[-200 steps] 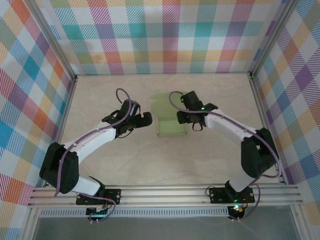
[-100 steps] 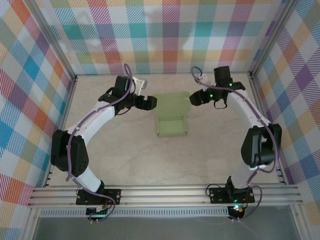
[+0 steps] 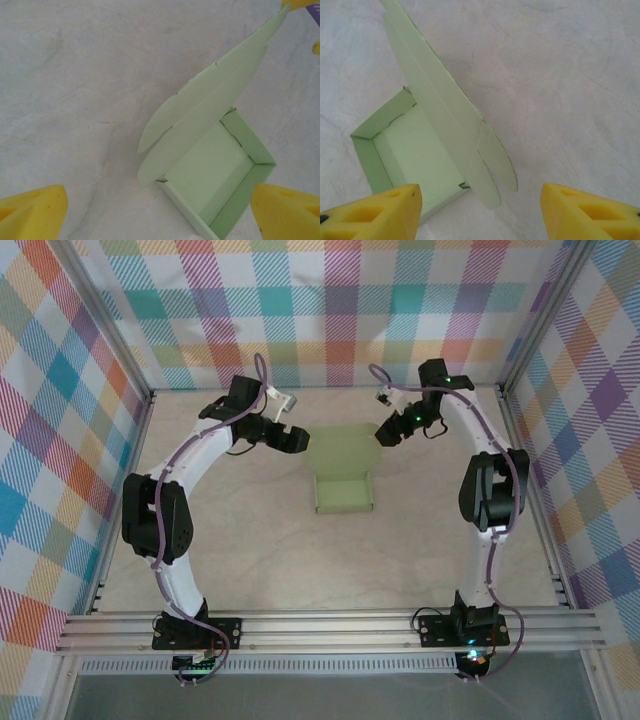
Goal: Fold the paper box
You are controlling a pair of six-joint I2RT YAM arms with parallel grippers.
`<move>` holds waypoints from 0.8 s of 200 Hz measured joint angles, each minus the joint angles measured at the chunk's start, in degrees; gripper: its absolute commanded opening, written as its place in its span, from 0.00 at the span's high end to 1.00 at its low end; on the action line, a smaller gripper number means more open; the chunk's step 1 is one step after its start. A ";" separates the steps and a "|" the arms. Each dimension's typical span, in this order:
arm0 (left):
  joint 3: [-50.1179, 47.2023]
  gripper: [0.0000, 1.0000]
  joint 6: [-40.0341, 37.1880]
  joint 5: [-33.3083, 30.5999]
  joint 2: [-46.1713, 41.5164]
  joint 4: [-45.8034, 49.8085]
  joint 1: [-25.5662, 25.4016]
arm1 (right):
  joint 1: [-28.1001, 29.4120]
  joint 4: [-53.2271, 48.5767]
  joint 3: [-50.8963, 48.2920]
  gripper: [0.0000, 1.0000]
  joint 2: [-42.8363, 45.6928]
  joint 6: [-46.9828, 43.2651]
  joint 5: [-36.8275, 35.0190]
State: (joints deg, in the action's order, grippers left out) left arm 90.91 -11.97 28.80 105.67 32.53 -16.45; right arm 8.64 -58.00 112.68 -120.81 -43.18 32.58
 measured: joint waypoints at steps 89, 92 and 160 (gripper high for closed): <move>0.00 0.06 -0.31 1.42 0.02 0.39 0.00 | 1.73 -14.03 14.05 0.44 -10.82 -8.50 0.85; 0.00 0.06 -0.31 1.44 0.02 0.39 0.00 | 1.86 -14.27 14.23 0.45 -10.99 -8.55 0.81; -0.02 0.06 -0.31 1.64 0.02 0.39 0.00 | 2.60 -17.07 15.06 0.71 -11.80 -10.29 -0.33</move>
State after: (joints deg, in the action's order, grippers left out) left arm 90.89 -12.27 30.44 105.69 32.93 -16.45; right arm 11.25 -75.07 127.74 -132.62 -53.47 32.25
